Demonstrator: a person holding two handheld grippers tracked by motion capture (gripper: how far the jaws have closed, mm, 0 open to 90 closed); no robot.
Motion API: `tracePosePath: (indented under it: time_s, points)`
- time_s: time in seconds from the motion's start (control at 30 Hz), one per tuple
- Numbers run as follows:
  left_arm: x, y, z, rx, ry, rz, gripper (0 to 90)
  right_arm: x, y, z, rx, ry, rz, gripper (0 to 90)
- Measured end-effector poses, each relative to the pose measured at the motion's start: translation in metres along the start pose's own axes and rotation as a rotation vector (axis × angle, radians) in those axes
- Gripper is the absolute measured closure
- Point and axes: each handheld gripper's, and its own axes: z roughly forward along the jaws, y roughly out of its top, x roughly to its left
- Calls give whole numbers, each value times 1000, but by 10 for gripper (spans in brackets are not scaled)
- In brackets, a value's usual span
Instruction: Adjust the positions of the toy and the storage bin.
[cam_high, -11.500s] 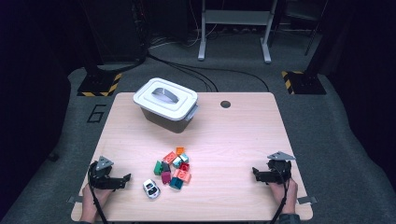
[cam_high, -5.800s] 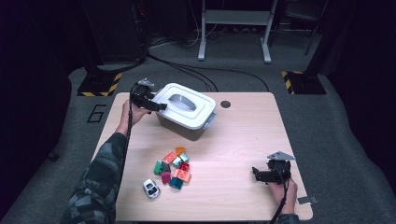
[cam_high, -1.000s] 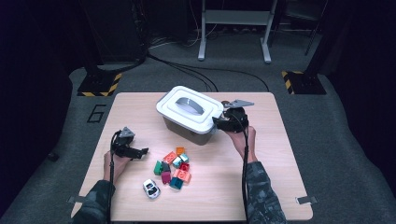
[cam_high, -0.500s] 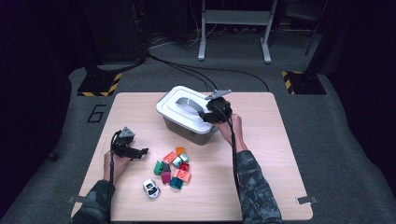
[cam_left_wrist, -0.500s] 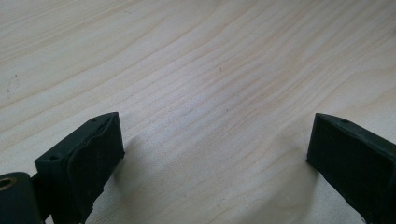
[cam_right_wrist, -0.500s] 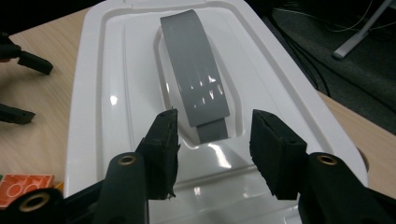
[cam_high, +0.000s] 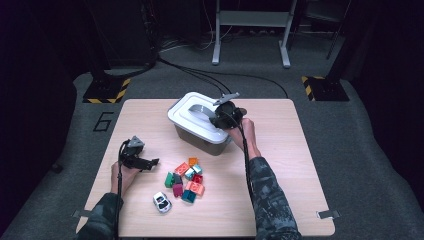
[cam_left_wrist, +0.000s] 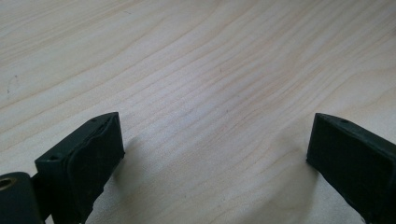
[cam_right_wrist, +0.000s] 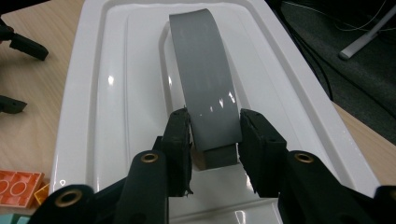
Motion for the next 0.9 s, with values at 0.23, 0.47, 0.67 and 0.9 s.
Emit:
tracePosePath:
  time_s: [0.23, 0.47, 0.67, 0.9]
  points:
    - [0, 0, 0, 0, 0, 0, 38, 3, -1, -5, 25, -12, -14, 653]
    - [0, 0, 0, 0, 1, 0, 38, 8, -10, -16, 19, -15, -10, 659]
    - [0, 0, 0, -3, 4, 0, 38, 9, -20, -28, 26, -26, -11, 659]
    - [0, 0, 0, -2, 8, 2, 38, 15, -30, -41, 28, -47, 22, 658]
